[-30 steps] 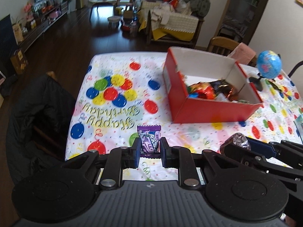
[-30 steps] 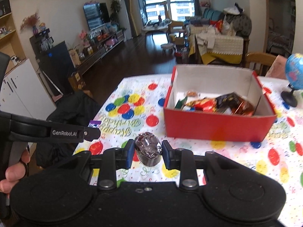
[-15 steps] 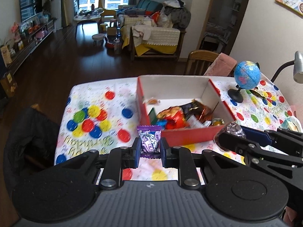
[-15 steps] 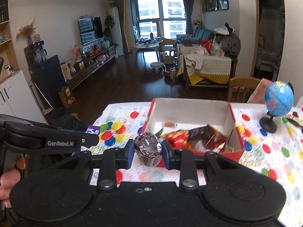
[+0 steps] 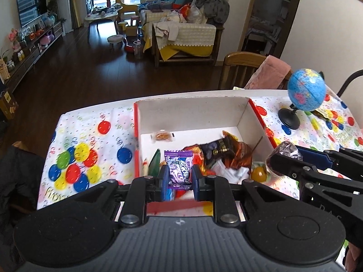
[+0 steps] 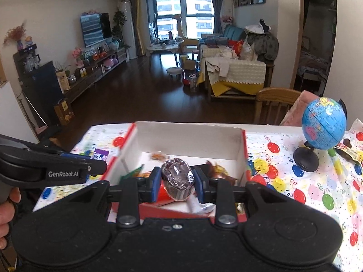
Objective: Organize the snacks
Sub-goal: 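Carry the purple candy and foil chocolate into the box and open both grippers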
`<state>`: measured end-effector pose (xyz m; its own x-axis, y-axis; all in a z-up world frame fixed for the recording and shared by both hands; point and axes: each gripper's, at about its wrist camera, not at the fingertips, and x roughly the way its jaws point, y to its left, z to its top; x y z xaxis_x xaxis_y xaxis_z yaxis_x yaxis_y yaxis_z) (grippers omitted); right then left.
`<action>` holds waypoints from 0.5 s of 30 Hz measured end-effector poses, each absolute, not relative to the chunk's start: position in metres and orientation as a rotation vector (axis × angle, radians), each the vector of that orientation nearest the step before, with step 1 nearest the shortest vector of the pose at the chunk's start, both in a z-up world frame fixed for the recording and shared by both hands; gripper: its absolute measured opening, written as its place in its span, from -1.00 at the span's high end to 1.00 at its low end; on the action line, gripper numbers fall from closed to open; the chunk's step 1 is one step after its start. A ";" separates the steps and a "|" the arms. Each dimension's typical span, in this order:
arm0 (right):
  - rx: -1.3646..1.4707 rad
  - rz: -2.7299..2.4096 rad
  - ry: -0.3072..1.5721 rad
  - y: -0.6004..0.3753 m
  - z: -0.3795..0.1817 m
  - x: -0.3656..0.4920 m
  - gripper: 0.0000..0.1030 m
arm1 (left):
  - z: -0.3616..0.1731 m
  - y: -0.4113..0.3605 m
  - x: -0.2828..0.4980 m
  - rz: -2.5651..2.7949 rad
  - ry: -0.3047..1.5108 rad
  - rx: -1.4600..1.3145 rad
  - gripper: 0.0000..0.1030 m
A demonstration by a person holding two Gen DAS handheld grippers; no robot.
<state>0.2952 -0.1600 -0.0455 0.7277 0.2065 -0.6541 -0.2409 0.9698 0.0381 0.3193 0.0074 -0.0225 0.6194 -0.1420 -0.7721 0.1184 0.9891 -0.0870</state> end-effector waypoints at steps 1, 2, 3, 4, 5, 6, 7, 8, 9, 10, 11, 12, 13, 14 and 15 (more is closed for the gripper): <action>-0.049 0.240 0.721 -0.164 -0.049 0.303 0.44 | -0.026 0.003 0.327 -0.148 0.894 -0.025 0.60; -0.046 0.237 0.728 -0.167 -0.053 0.310 0.44 | -0.030 -0.001 0.335 -0.145 0.898 -0.023 0.60; -0.043 0.238 0.735 -0.170 -0.057 0.315 0.44 | -0.033 -0.004 0.341 -0.140 0.901 -0.021 0.60; -0.041 0.235 0.743 -0.174 -0.062 0.322 0.44 | -0.037 -0.008 0.347 -0.138 0.906 -0.019 0.60; -0.041 0.229 0.751 -0.177 -0.066 0.329 0.44 | -0.041 -0.011 0.354 -0.135 0.913 -0.017 0.60; -0.038 0.227 0.758 -0.183 -0.071 0.332 0.44 | -0.046 -0.015 0.361 -0.131 0.920 -0.015 0.60; -0.033 0.227 0.766 -0.187 -0.076 0.338 0.44 | -0.051 -0.017 0.367 -0.130 0.927 -0.014 0.60; -0.030 0.227 0.774 -0.190 -0.080 0.343 0.44 | -0.056 -0.020 0.372 -0.129 0.936 -0.014 0.60; -0.029 0.223 0.781 -0.193 -0.085 0.348 0.44 | -0.061 -0.023 0.377 -0.125 0.945 -0.012 0.60; -0.030 0.221 0.787 -0.195 -0.090 0.352 0.44 | -0.066 -0.025 0.381 -0.119 0.953 -0.009 0.60; -0.029 0.220 0.795 -0.198 -0.094 0.357 0.44 | -0.070 -0.026 0.385 -0.118 0.961 -0.009 0.60; -0.031 0.218 0.803 -0.199 -0.099 0.361 0.44 | -0.075 -0.028 0.389 -0.117 0.967 -0.008 0.60; -0.031 0.218 0.808 -0.201 -0.103 0.364 0.44 | -0.079 -0.030 0.393 -0.112 0.973 -0.004 0.60; -0.031 0.217 0.814 -0.202 -0.106 0.368 0.44 | -0.084 -0.031 0.396 -0.108 0.979 0.000 0.60; -0.031 0.218 0.820 -0.202 -0.110 0.371 0.44 | -0.088 -0.033 0.400 -0.107 0.986 0.001 0.60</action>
